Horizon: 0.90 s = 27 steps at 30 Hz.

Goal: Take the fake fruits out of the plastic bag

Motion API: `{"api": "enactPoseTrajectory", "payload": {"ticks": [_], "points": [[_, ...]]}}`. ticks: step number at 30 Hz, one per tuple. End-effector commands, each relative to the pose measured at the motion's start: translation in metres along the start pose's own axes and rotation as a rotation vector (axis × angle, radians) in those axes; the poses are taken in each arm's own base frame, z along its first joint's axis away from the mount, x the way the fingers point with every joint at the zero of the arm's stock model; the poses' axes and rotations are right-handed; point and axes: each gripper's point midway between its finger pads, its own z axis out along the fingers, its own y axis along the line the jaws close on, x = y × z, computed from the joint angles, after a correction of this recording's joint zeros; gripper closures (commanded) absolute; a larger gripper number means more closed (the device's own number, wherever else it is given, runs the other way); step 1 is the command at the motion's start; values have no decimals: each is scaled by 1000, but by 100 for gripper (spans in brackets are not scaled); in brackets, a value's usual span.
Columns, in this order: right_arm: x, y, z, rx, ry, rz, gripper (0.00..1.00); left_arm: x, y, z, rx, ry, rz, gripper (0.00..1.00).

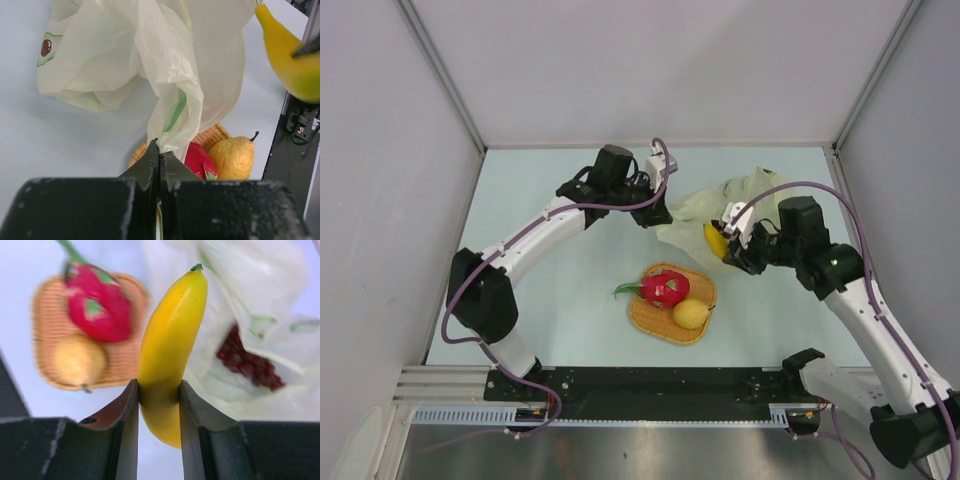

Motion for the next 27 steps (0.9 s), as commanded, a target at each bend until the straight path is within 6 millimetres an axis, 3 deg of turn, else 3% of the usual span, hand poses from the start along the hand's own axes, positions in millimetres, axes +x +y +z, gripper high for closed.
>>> {"api": "enactPoseTrajectory", "payload": {"ticks": [1,5,9,13,18,23,27], "points": [[-46,57,-15,-173,-138,45,87,-18,-3,-1,1,-48,24,100],[-80,92,-3,-312,-199,108,87,-16,2,0,-15,-39,33,100],[-89,124,15,-464,-157,191,88,-20,7,0,-30,-35,35,100],[-87,144,21,-534,-89,259,91,-28,7,-5,-46,-62,50,100],[-79,204,34,-640,14,184,92,-27,15,-11,-86,-60,51,100],[-79,222,70,-547,101,322,95,-25,22,-25,-118,-72,8,100],[-61,237,94,-490,189,341,96,-24,22,-41,-143,-79,21,100]]}}
